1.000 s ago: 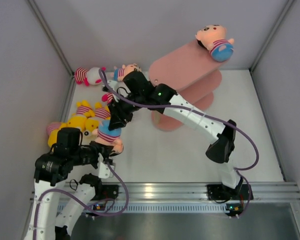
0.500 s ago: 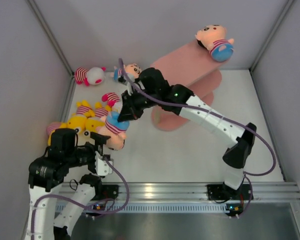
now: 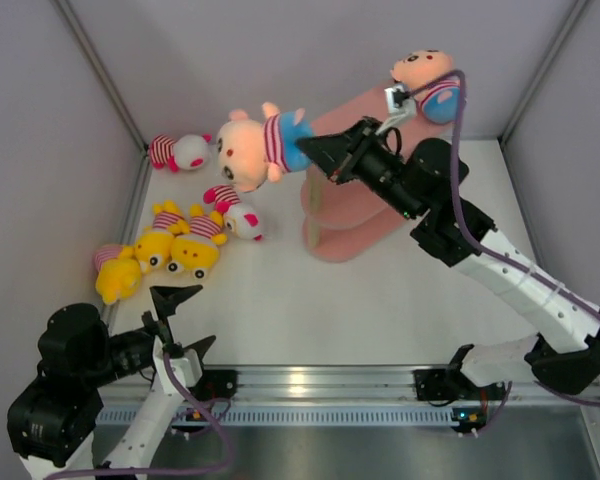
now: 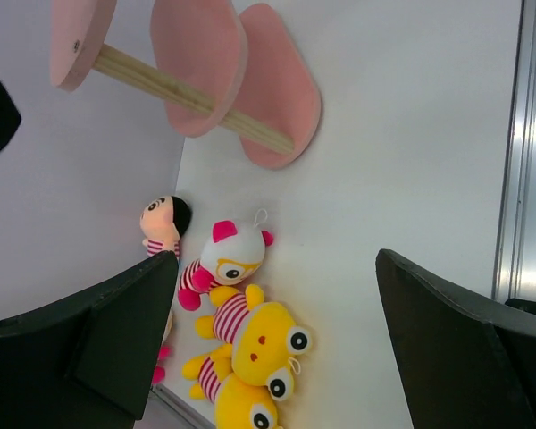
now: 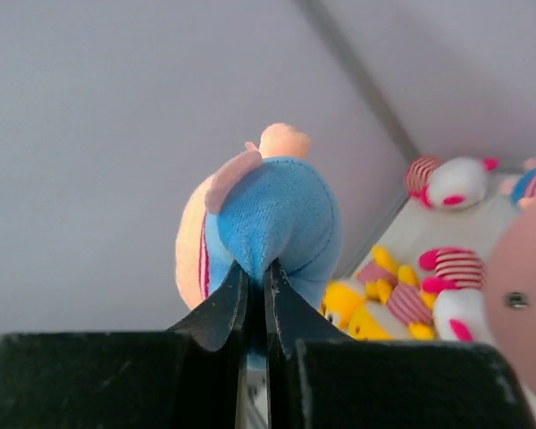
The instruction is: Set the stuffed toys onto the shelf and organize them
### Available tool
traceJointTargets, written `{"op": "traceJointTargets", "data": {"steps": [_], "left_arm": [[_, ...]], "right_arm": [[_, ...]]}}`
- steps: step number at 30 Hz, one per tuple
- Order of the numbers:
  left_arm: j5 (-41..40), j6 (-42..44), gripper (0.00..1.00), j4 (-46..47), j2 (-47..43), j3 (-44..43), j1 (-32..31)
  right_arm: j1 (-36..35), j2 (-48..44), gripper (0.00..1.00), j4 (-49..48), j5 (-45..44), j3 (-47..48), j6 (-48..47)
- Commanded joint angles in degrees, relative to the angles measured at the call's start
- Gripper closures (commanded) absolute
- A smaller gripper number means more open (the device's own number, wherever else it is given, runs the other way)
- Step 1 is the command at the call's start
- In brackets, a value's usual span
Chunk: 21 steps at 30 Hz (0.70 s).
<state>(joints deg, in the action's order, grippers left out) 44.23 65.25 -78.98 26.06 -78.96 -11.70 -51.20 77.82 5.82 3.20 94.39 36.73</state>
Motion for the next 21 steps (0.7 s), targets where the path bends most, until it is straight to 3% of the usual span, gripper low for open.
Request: {"op": "traceJointTargets", "data": {"steps": [1,2,5,10,16,21], "left_arm": [[1.4,-4.3,0.02,1.9,-1.7,1.3,0.1],[1.2,-4.4,0.02,2.2,-2.2,2.0,0.1],[0.6,-4.4,0.02,2.3,-3.0,3.0,0.1],[0.5,-4.1,0.02,2.3,-3.9,3.5,0.1],[0.9,-3.9,0.02,2.3,-4.5,3.6,0.1],[-0.3,-4.0,0.02,2.3,-5.0,4.1,0.1]], "right_arm": [[1.7,-9.6,1.00,-22.3,-27.1,-11.4,11.3],[1.9,-11.0,1.00,-24.6,-34.9,-16.9,12.4],[1.9,-14.4,1.00,-27.4,-47.4,-22.8,14.5],[2.2,-17.6,1.00,-31.2,-62.1,-29.5,15.3],[3.7,-18.8,1.00,-28.9,-70.1,-34.4,21.2],[6.5,-17.1,1.00,-25.9,-70.2,-34.5,24.5]]}}
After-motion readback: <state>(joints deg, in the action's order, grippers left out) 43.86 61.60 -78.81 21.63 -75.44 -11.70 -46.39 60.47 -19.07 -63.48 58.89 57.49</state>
